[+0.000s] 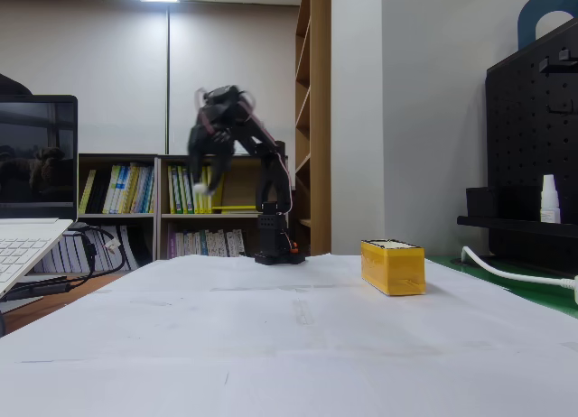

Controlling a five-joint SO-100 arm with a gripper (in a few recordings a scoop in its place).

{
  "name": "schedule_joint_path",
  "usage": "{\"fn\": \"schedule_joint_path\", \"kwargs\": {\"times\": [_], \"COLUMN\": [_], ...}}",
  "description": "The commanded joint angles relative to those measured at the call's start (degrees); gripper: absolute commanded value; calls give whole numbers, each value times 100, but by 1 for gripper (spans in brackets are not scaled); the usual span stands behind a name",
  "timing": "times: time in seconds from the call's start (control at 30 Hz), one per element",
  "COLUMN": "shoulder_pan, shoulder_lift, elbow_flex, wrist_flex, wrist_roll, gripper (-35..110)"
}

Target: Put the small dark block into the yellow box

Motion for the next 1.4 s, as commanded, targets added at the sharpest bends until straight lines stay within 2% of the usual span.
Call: {"fn": "schedule_joint_path", "kwargs": {"times": [0.0,0.2,0.3,0.37,0.5,0.67,1.13,1.3,1.37], "shoulder_pan": [-1028,-3437,-4465,-4957,-5502,-5845,-6152,-6082,-6029], "shoulder_lift": [-940,-1679,-1644,-1485,-1134,-316,501,466,466], "elbow_flex": [-360,-1477,-1872,-2285,-2865,-2936,-3067,-3032,-2953], "wrist_flex": [422,-193,-1037,-2013,-3401,-3973,-4122,-4104,-4096], "wrist_roll": [765,2268,3023,3401,3674,3656,3524,3753,3718], "gripper": [0,0,0,0,0,0,1,36,43]}}
